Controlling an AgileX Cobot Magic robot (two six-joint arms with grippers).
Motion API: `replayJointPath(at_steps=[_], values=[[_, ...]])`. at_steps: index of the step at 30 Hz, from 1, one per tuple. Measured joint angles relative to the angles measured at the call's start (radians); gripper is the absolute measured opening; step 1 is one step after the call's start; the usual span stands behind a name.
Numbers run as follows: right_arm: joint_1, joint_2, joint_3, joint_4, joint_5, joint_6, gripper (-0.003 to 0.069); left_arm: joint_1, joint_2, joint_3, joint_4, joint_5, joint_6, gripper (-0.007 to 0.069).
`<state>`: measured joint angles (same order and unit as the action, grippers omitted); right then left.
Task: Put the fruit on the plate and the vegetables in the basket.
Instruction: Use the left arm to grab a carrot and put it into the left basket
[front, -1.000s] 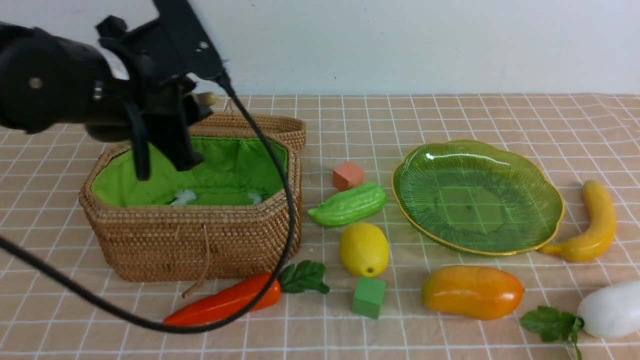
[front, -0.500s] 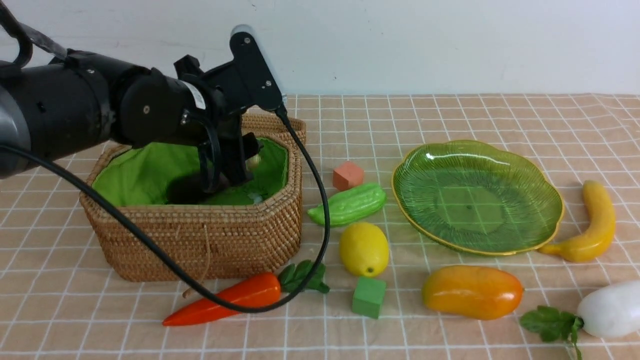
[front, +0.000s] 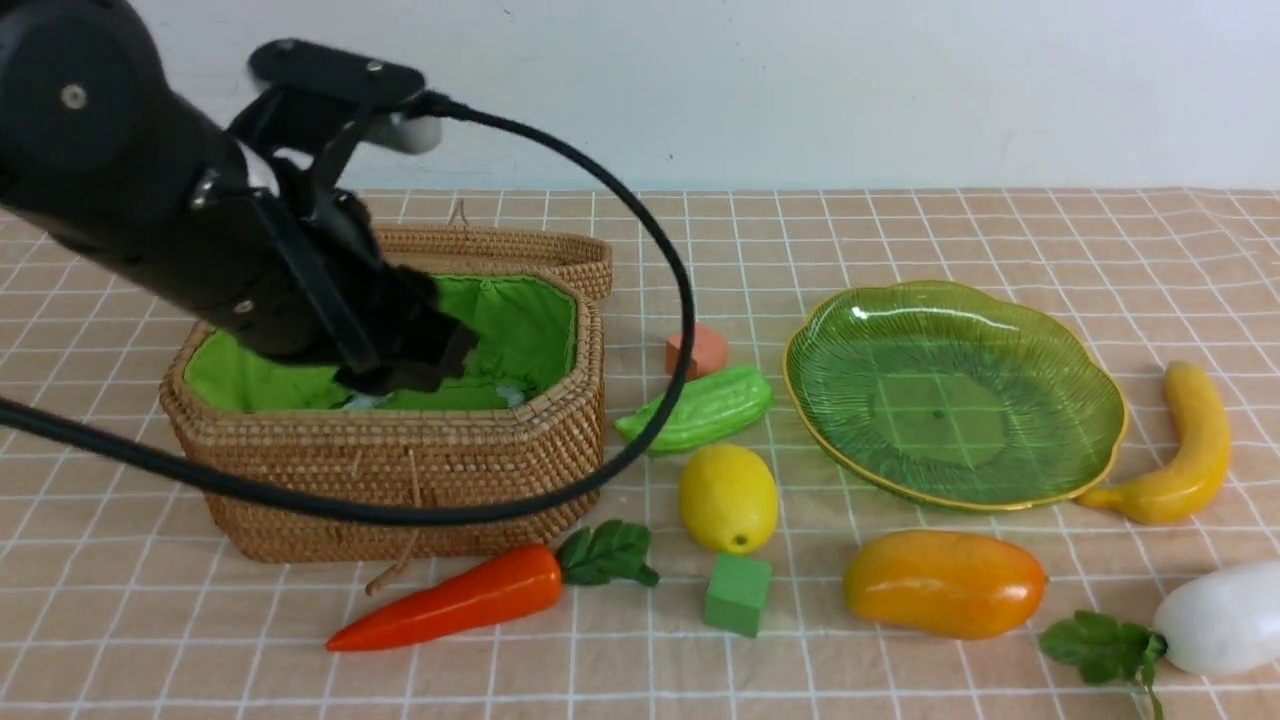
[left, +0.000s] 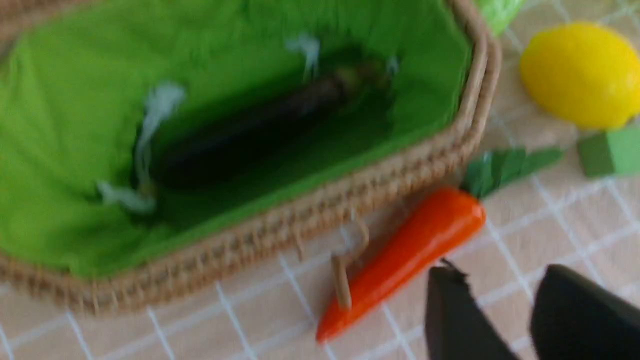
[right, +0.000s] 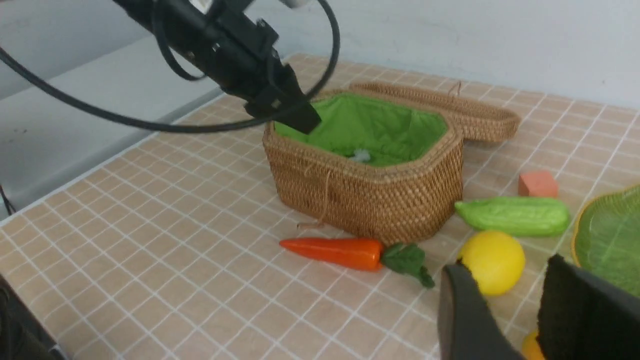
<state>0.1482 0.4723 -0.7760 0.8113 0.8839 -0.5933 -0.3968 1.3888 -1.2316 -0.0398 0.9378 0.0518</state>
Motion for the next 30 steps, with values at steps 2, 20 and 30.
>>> replayJointPath(at_steps=[2,20,30], values=[[0.000,0.000,0.000,-0.032,0.028,0.021,0.0239,-0.012,-0.018,0.061,0.001,0.061,0.052,0.0048],[0.000,0.000,0.000,-0.118,0.115,0.046,0.0242,-0.068,0.044,0.451,0.056,-0.432,0.441,0.0473],[0.000,0.000,0.000,-0.067,0.164,0.046,0.0242,-0.068,0.214,0.451,0.192,-0.575,0.444,0.0424]])
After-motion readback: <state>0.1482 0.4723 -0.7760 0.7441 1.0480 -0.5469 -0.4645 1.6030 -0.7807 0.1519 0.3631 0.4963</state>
